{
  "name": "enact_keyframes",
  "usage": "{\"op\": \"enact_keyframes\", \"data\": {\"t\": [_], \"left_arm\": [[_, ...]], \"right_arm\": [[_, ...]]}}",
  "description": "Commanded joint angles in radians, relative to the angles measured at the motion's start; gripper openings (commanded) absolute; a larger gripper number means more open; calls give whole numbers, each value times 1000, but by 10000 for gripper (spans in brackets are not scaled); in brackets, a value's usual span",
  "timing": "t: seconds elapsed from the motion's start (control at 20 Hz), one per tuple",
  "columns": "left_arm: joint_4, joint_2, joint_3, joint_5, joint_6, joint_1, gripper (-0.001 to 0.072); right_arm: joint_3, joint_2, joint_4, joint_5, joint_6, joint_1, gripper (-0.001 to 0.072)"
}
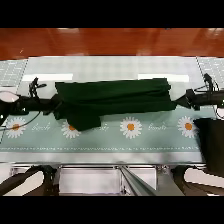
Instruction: Fold the shirts.
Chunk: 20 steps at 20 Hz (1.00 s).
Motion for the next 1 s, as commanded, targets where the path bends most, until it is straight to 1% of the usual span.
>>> {"op": "enact_keyframes", "data": {"t": [0.0, 0.3, 0.5, 0.6, 0.75, 0.9, 0.95], "left_arm": [[3, -139, 164, 12, -1, 0, 18], [3, -421, 455, -56, -27, -1, 18], [3, -547, 622, -72, -68, -2, 18], [3, -600, 688, -97, -72, -2, 18], [3, -657, 737, -150, -71, -2, 18], [3, -674, 738, -199, -71, -2, 21], [3, -673, 738, -215, -71, -1, 138]], "right_arm": [[128, -81, 34, -91, 32, 64, 28], [343, -293, 73, -104, 75, 125, 29], [466, -395, 108, -116, 102, 135, 29], [515, -433, 112, -117, 110, 135, 28], [550, -479, 121, -118, 112, 142, 29], [550, -498, 126, -134, 112, 154, 29], [550, -498, 130, -141, 113, 153, 55]]}}
